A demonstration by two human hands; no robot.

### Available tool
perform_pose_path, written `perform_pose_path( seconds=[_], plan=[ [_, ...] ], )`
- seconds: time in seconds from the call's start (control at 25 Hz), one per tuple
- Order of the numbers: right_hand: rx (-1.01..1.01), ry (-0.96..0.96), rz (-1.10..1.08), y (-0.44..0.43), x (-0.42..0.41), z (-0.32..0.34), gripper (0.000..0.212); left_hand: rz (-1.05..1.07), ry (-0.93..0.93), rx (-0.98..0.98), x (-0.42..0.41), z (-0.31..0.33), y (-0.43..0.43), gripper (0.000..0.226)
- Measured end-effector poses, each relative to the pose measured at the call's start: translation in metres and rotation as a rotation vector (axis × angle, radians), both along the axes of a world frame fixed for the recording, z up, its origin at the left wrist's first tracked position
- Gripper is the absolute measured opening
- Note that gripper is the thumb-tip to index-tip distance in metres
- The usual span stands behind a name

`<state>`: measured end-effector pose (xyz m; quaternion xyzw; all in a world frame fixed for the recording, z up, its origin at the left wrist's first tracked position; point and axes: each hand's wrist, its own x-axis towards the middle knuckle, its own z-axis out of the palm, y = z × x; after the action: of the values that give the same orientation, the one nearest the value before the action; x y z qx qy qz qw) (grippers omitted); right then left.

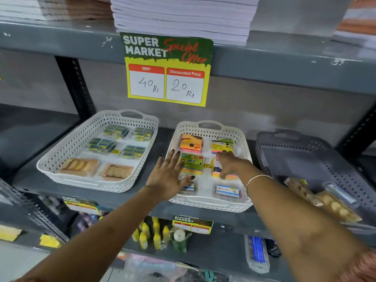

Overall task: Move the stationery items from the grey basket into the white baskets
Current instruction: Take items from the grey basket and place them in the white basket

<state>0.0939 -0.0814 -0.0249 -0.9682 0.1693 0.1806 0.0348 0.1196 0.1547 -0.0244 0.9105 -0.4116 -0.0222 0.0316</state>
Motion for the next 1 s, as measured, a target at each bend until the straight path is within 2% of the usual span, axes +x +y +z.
perform_pose_path(
  seconds=[0.08, 0.2, 0.28, 0.36, 0.48, 0.56, 0.64, 0.72, 0.8, 0.92, 1.0],
  plan=[
    [0.025, -0.002, -0.001, -0.001, 0.001, 0.000, 0.098, -0.018, 0.012, -0.012, 0.002, -0.002, 0.000, 0.117],
    [0.098, -0.001, 0.002, -0.003, 0.001, 0.002, 0.107, -0.028, 0.045, -0.015, 0.004, -0.002, 0.000, 0.095],
    [0.158, -0.025, -0.016, -0.006, -0.001, 0.005, 0.105, -0.038, 0.062, -0.023, 0.004, -0.001, 0.001, 0.107],
    [0.183, -0.113, -0.032, -0.009, -0.006, 0.012, 0.095, -0.045, 0.067, -0.023, 0.004, 0.000, 0.002, 0.125],
    [0.080, -0.315, -0.053, -0.024, -0.021, 0.032, 0.071, -0.105, 0.046, -0.011, 0.002, 0.006, -0.003, 0.130],
    [0.042, -0.405, -0.098, -0.044, -0.037, 0.045, 0.058, -0.193, 0.045, -0.043, -0.013, 0.016, -0.020, 0.117],
    [0.083, -0.458, -0.178, -0.067, -0.058, 0.053, 0.044, -0.318, 0.054, -0.079, -0.038, 0.025, -0.046, 0.085],
    [0.090, -0.419, -0.247, -0.083, -0.085, 0.057, 0.029, -0.467, 0.023, -0.093, -0.068, 0.030, -0.076, 0.070],
    [0.074, -0.280, -0.284, -0.090, -0.112, 0.057, 0.023, -0.577, 0.017, -0.092, -0.090, 0.028, -0.102, 0.071],
    [0.115, -0.054, -0.358, -0.090, -0.148, 0.048, 0.029, -0.642, 0.006, -0.037, -0.101, 0.018, -0.126, 0.074],
    [0.101, 0.018, -0.365, -0.086, -0.162, 0.040, 0.038, -0.643, -0.001, 0.023, -0.101, 0.012, -0.130, 0.075]
  ],
)
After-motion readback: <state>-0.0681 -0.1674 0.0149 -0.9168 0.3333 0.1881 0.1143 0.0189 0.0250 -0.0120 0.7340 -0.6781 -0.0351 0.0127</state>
